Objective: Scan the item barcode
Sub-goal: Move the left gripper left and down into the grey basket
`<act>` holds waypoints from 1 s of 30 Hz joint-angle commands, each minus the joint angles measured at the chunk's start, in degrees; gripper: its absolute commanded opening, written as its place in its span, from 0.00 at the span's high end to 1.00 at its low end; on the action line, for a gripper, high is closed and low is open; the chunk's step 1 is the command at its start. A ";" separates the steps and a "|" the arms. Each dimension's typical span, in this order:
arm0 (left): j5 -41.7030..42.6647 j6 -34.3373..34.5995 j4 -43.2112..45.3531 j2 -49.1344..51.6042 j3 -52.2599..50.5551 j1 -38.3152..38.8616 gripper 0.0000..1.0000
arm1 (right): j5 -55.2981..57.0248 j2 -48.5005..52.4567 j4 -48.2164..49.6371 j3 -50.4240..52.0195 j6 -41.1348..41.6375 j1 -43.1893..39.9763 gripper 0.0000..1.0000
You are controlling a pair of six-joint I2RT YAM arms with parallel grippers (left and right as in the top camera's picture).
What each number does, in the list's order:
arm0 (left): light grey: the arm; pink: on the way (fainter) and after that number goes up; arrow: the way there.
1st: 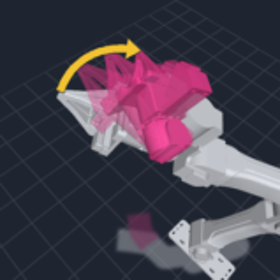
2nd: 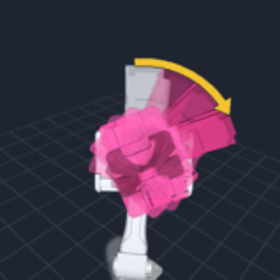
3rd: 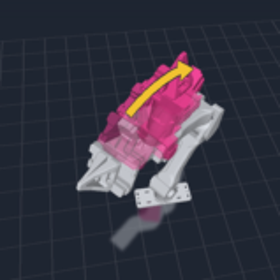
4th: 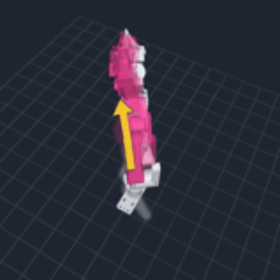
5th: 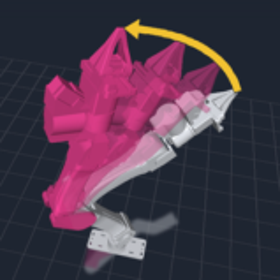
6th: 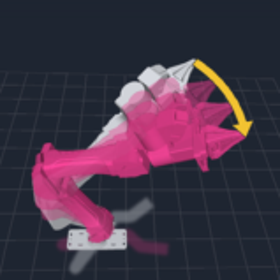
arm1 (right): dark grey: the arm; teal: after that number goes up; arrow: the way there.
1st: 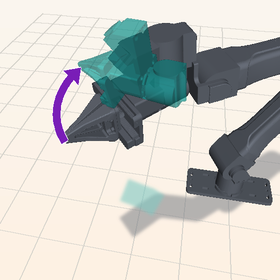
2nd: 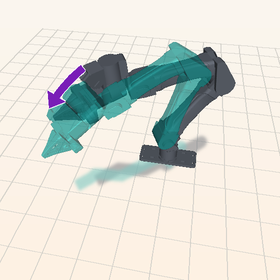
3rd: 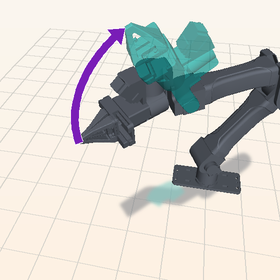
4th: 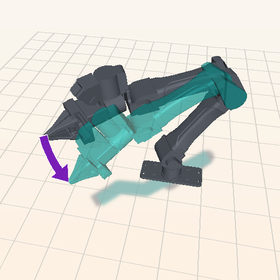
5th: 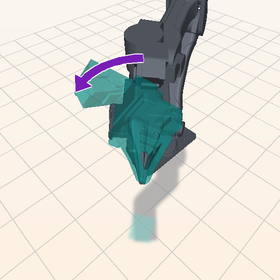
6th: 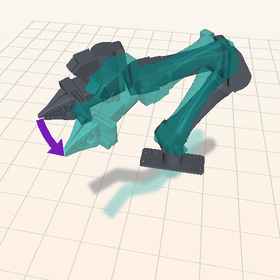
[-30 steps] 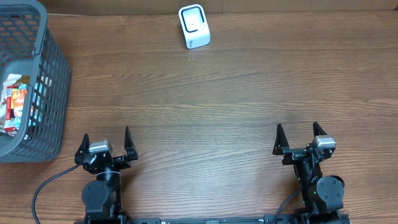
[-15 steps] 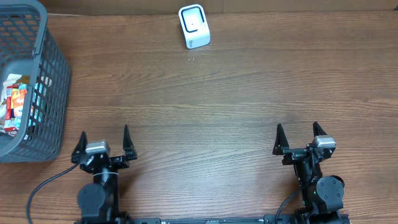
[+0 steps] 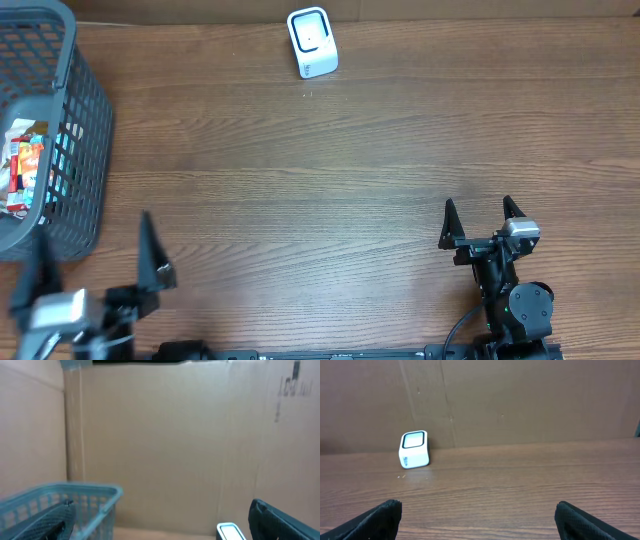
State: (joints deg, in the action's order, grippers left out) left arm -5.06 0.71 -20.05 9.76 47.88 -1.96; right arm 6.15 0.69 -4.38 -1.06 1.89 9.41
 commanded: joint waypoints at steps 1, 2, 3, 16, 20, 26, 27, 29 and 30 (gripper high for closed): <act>0.61 -5.31 -4.17 6.95 12.46 0.11 0.00 | -0.26 -0.50 0.17 0.61 -0.22 -0.20 0.00; 0.61 -5.95 -6.05 9.07 15.93 0.11 0.00 | -0.26 -0.50 0.17 0.61 -0.24 -0.20 0.00; 0.61 -6.49 -8.57 11.72 20.06 0.11 0.00 | -0.26 -0.52 0.17 0.61 -0.22 -0.20 0.00; 7.08 -6.45 -58.23 55.30 77.40 0.11 0.00 | -0.26 -0.50 0.20 0.61 -0.24 -0.20 0.00; 9.18 -6.49 -70.66 67.65 85.55 0.11 0.00 | -0.26 -0.52 0.17 0.61 -0.24 -0.20 0.00; 9.18 -5.27 -74.49 79.01 85.94 0.11 0.00 | -0.26 -0.50 0.17 0.61 -0.24 -0.20 0.00; 9.25 -4.66 -74.82 80.72 85.94 0.11 0.00 | -0.26 -0.50 0.17 0.61 -0.22 -0.20 0.00; 9.16 -4.63 -75.06 83.43 85.94 0.11 0.00 | -0.26 -0.52 0.17 0.61 -0.24 -0.20 0.00; 9.16 -4.85 -74.88 84.65 85.94 0.11 0.00 | -0.26 -0.52 0.17 0.61 -0.24 -0.20 0.00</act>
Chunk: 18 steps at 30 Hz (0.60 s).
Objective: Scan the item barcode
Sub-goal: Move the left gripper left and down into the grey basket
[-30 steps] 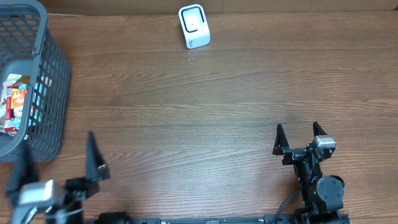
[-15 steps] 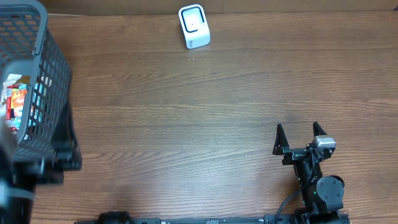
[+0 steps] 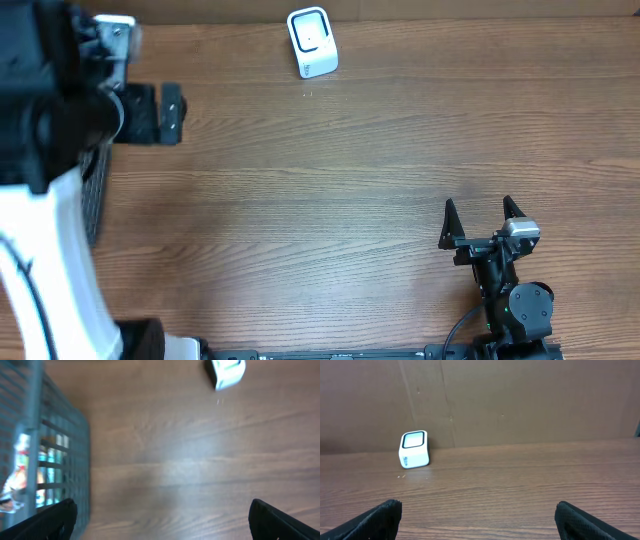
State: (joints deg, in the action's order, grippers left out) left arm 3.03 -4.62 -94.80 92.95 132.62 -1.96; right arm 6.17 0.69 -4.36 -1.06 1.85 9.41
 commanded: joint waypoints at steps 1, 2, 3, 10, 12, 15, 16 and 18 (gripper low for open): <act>1.07 0.50 0.28 2.43 1.20 0.09 0.00 | -0.28 -0.52 0.15 0.61 -0.20 -0.20 0.00; 1.07 0.50 0.87 3.26 1.20 0.04 0.00 | -0.28 -0.52 0.15 0.61 -0.20 -0.20 0.00; 0.42 0.26 2.16 4.07 1.20 -0.02 0.00 | -0.28 -0.52 0.15 0.61 -0.20 -0.20 0.00; -8.55 0.33 16.11 5.51 1.27 -6.14 0.01 | -0.28 -0.52 0.15 0.61 -0.17 -0.20 0.00; -8.57 0.35 18.93 5.51 1.38 -9.53 0.01 | -0.28 -0.52 0.15 0.61 -0.20 -0.20 0.00; -8.57 0.33 21.38 5.53 1.38 -15.30 0.00 | -0.28 -0.52 0.15 0.61 -0.20 -0.20 0.00; -8.57 0.33 21.77 5.55 1.38 -17.49 0.00 | -0.28 -0.52 0.15 0.61 -0.17 -0.20 0.00; -8.87 0.07 22.21 5.70 1.38 -21.84 0.00 | -0.28 -0.52 0.15 0.61 -0.20 -0.20 0.00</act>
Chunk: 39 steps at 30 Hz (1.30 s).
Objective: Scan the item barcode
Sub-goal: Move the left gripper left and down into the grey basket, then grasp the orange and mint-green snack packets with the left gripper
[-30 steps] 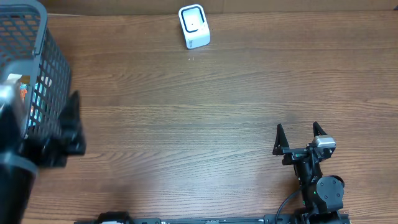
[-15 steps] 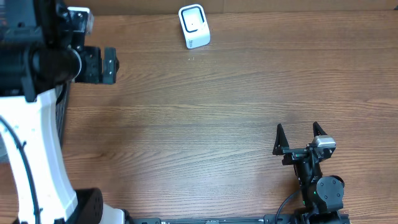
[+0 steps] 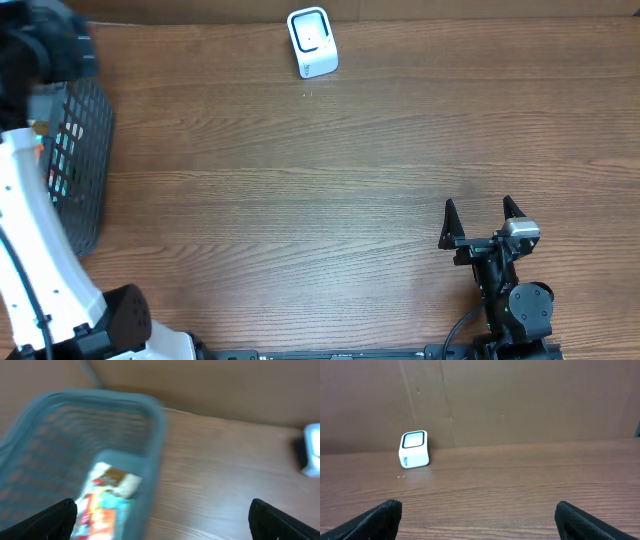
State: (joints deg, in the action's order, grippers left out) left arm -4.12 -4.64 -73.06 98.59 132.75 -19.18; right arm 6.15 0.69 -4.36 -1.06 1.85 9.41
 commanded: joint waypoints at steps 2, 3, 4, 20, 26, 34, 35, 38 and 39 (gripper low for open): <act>-1.79 -0.66 0.92 0.37 1.25 -8.72 0.00 | -0.26 -0.50 0.15 0.61 -0.17 -0.20 0.00; -1.81 -0.74 1.09 0.57 1.22 -10.51 0.00 | -0.26 -0.52 0.15 0.61 -0.20 -0.20 0.00; -1.70 -0.74 1.27 0.81 1.22 -12.24 0.00 | -0.26 -0.50 0.15 0.61 -0.20 -0.20 0.00; 9.16 -2.25 -9.35 13.88 0.74 -23.43 0.00 | -0.26 -0.52 0.15 0.61 -0.20 -0.20 0.00; 10.19 -3.54 -12.46 20.37 0.74 -23.32 0.00 | -0.26 -0.52 0.15 0.61 -0.20 -0.20 0.00; 14.08 -6.10 -15.82 26.29 0.70 -23.15 0.00 | -0.26 -0.52 0.15 0.61 -0.20 -0.20 0.00; 14.08 -6.10 -16.02 26.69 0.68 -23.10 0.00 | -0.26 -0.52 0.17 0.61 -0.20 -0.20 0.00; 14.01 -6.12 -16.31 27.47 0.39 -23.12 0.00 | -0.26 -0.52 0.15 0.61 -0.17 -0.20 0.00; 14.01 -6.12 -16.33 27.61 0.22 -23.10 0.00 | -0.26 -0.52 0.15 0.61 -0.20 -0.20 0.00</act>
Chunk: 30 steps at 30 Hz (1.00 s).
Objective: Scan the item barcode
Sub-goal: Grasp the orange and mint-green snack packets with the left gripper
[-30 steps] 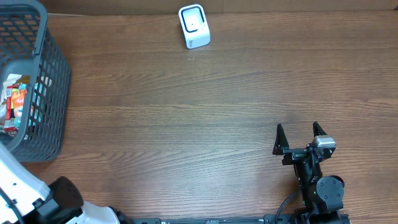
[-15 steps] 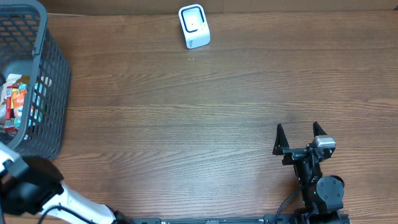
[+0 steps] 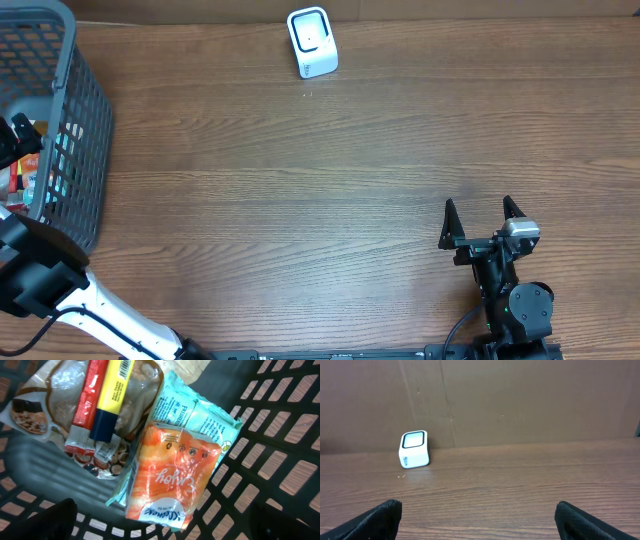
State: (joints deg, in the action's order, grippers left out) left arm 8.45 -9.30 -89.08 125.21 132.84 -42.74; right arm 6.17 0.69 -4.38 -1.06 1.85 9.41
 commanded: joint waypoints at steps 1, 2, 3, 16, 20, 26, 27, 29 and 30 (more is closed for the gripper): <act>1.44 -1.46 -0.31 0.98 -0.11 0.52 0.00 | -0.28 -0.52 0.17 0.61 -0.20 -0.22 0.00; 1.44 -1.44 -0.35 0.98 -0.46 0.61 0.00 | -0.28 -0.52 0.17 0.61 -0.20 -0.20 0.00; 1.42 -1.44 -0.48 0.98 -0.72 0.72 0.00 | -0.28 -0.52 0.17 0.61 -0.20 -0.20 0.00; -2.67 -1.44 4.02 1.01 -10.62 2.54 0.00 | -0.28 -0.50 0.20 0.61 -0.20 -0.20 0.00; -2.64 -1.42 5.77 1.01 -11.96 2.60 0.00 | -0.28 -0.52 0.17 0.61 -0.20 -0.20 0.00; -2.62 -1.42 7.39 1.01 -12.74 2.64 0.00 | -0.28 -0.52 0.17 0.61 -0.20 -0.20 0.00; -2.62 -1.42 7.69 1.01 -13.07 2.64 0.00 | -0.28 -0.52 0.17 0.61 -0.17 -0.20 0.00; -2.62 -1.42 8.61 1.01 -14.34 2.64 0.00 | -0.28 -0.50 0.17 0.61 -0.20 -0.20 0.00; -2.64 -1.42 9.09 1.01 -15.08 2.64 0.00 | -0.28 -0.52 0.17 0.61 -0.20 -0.20 0.00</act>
State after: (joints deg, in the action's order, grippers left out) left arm 5.98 -9.63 -80.44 125.75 119.57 -40.47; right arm 6.17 0.69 -4.40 -1.06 1.85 9.41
